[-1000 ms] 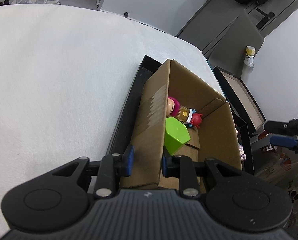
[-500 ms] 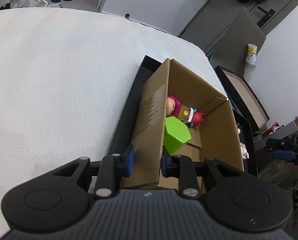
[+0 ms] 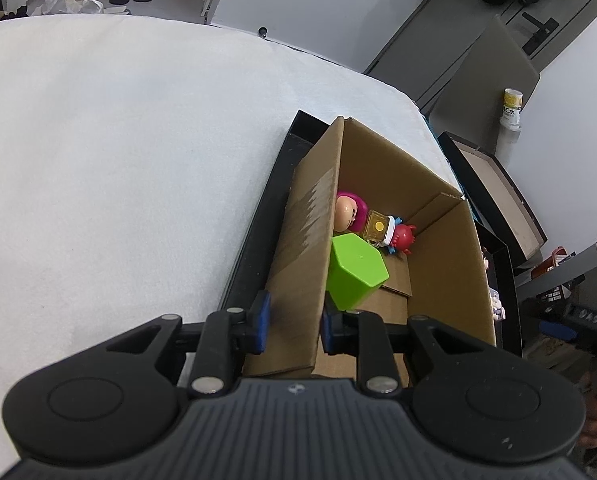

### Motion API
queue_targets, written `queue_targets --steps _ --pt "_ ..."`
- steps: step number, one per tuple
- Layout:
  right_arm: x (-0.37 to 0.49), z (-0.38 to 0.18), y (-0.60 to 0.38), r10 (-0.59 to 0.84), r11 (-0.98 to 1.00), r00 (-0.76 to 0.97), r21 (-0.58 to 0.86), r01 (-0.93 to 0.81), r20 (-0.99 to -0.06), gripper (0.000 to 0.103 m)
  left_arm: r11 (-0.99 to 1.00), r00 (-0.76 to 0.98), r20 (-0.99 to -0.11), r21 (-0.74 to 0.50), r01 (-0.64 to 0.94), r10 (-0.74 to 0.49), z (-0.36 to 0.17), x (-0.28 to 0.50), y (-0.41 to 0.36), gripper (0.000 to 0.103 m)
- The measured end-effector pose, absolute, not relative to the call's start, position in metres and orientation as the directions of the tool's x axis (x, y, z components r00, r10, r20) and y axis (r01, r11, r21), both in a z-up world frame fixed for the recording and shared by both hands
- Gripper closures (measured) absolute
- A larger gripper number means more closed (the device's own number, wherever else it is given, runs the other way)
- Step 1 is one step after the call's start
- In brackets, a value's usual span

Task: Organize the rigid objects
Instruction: 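Move the right gripper to the purple bunny cube and grasp it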

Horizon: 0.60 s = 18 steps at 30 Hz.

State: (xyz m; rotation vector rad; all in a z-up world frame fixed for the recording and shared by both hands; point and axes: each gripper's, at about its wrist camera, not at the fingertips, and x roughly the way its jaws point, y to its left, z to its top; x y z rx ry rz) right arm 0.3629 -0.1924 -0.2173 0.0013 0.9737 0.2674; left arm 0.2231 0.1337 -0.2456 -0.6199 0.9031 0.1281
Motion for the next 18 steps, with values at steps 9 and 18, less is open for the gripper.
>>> queue_targets --steps 9,18 --pt "0.368 -0.249 -0.184 0.156 0.972 0.559 0.026 -0.234 -0.814 0.023 0.825 0.617 -0.777 -0.426 -0.37 -0.125 -0.247 0.226 0.129 0.08" --pt "0.385 -0.269 -0.174 0.153 0.975 0.555 0.033 -0.219 -0.818 0.027 0.829 0.614 -0.78 -0.42 -0.37 -0.121 -0.252 0.229 0.129 0.08"
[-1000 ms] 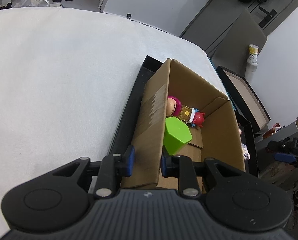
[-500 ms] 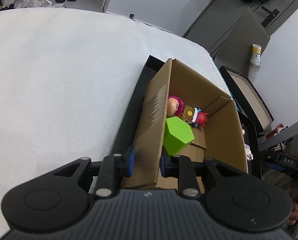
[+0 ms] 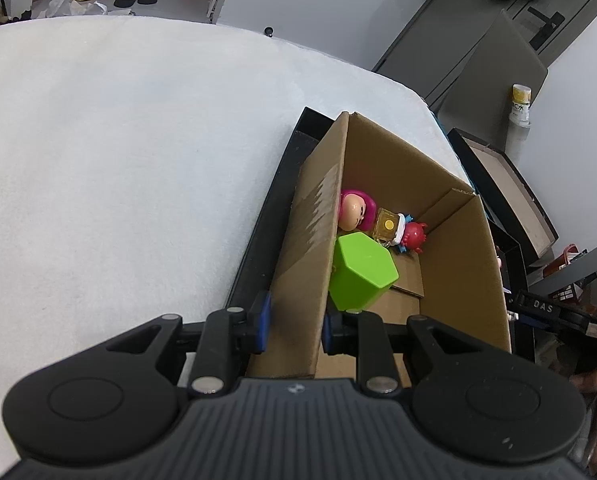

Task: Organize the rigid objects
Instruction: 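Move the right gripper to the purple bunny cube and grasp it, then lift the bunny cube with the right gripper and carry it over the box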

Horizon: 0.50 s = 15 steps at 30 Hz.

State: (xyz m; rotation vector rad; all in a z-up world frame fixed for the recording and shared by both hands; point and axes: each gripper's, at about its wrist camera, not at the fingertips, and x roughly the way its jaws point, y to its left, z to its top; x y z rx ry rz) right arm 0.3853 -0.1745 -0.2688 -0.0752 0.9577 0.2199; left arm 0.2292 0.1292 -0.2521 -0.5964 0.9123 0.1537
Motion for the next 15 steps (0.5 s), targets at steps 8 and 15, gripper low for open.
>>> queue_targets --steps 8,15 --pt "0.394 -0.284 -0.169 0.118 0.978 0.553 0.001 -0.207 -0.825 0.038 0.82 0.616 -0.775 -0.439 -0.367 -0.139 -0.256 0.23 0.132 0.079" --pt "0.391 -0.289 -0.167 0.125 0.98 0.518 0.023 -0.198 -0.846 0.059 0.815 0.617 -0.773 -0.447 -0.368 -0.146 -0.256 0.229 0.134 0.079"
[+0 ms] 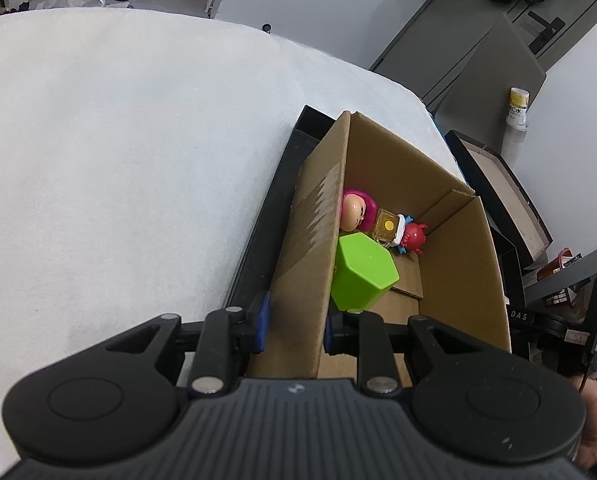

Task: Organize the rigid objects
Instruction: 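Lift the bunny cube with the right gripper and carry it over the box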

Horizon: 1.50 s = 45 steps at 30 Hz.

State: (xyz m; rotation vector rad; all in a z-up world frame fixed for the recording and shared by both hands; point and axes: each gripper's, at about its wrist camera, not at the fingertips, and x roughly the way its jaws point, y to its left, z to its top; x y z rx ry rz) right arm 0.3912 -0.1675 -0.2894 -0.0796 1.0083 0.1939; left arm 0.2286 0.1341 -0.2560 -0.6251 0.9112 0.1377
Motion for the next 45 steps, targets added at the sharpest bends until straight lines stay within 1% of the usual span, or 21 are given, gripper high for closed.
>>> queue_targets --steps 11,20,35,45 --pt "0.373 -0.272 -0.176 0.127 0.985 0.513 0.048 -0.164 -0.849 0.059 0.822 0.615 -0.776 -0.437 -0.365 -0.139 -0.255 0.229 0.133 0.079" --pt "0.36 -0.25 -0.179 0.113 0.987 0.513 0.037 -0.156 -0.851 0.059 0.828 0.61 -0.78 -0.429 -0.36 -0.139 -0.253 0.23 0.131 0.079" --pt "0.337 -0.202 -0.163 0.086 0.983 0.524 -0.013 -0.183 -0.847 0.059 0.825 0.614 -0.777 -0.436 -0.36 -0.143 -0.255 0.23 0.131 0.079" --pt "0.333 -0.169 -0.137 0.105 0.973 0.551 -0.028 -0.228 -0.828 0.059 0.831 0.616 -0.774 -0.432 -0.35 -0.143 -0.254 0.229 0.13 0.079"
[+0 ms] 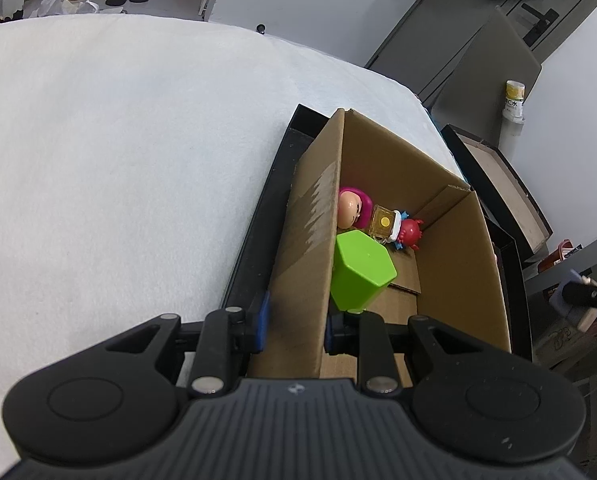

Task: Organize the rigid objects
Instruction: 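Lift the bunny cube with the right gripper and carry it over the box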

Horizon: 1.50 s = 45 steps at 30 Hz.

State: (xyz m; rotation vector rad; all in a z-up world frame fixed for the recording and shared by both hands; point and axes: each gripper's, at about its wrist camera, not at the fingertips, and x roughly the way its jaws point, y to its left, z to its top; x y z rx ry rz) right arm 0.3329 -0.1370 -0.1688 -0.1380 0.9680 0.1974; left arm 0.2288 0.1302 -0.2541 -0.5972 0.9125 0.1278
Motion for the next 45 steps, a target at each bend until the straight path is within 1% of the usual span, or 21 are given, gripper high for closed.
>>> queue_targets --steps 20,33,40,45 --pt "0.338 -0.149 -0.047 0.185 0.928 0.532 -0.031 -0.371 -0.826 0.059 0.822 0.622 -0.766 -0.455 -0.343 -0.165 -0.257 0.228 0.135 0.078" --pt "0.337 -0.173 0.004 0.217 0.886 0.489 -0.04 -0.463 -0.845 0.059 0.81 0.625 -0.76 -0.474 -0.345 -0.179 -0.256 0.227 0.14 0.078" --pt "0.339 -0.19 0.015 0.202 0.885 0.476 -0.048 -0.463 -0.856 0.059 0.811 0.625 -0.76 -0.473 -0.345 -0.177 -0.257 0.227 0.14 0.078" --pt "0.339 -0.203 0.024 0.17 0.881 0.485 -0.088 -0.465 -0.858 0.059 0.814 0.623 -0.762 -0.468 -0.344 -0.175 -0.257 0.228 0.138 0.078"
